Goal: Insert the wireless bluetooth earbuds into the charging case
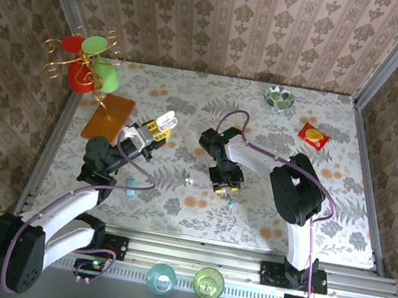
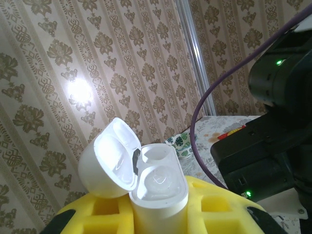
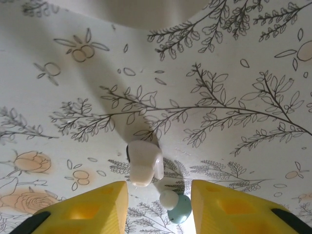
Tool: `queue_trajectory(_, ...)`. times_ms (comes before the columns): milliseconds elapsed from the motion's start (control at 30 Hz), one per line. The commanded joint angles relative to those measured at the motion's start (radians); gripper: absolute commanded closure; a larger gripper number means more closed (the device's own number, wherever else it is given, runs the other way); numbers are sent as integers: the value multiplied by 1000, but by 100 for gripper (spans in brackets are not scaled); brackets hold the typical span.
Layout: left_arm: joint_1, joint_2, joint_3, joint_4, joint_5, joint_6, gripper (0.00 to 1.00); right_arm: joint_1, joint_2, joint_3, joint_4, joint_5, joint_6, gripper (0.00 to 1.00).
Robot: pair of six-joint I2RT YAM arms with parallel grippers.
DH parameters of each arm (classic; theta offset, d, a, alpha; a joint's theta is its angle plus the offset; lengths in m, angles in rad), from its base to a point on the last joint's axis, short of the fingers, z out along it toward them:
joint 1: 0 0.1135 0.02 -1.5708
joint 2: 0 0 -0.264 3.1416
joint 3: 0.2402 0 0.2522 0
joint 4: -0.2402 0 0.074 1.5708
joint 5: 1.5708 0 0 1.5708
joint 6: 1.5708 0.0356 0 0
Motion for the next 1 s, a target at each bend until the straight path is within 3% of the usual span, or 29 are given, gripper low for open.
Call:
queue_trajectory(0,-9,1,-2,32,20,22,100,-12,28,48,-48,-46,-23,61)
queue_trajectory(533,-13,4,-3,19,24,36,100,-41,102,54,-16,-122,-38,68)
queue_trajectory(967,-17,3,-10,23,25,37,100,-48,128,11,5,-56,-36,73)
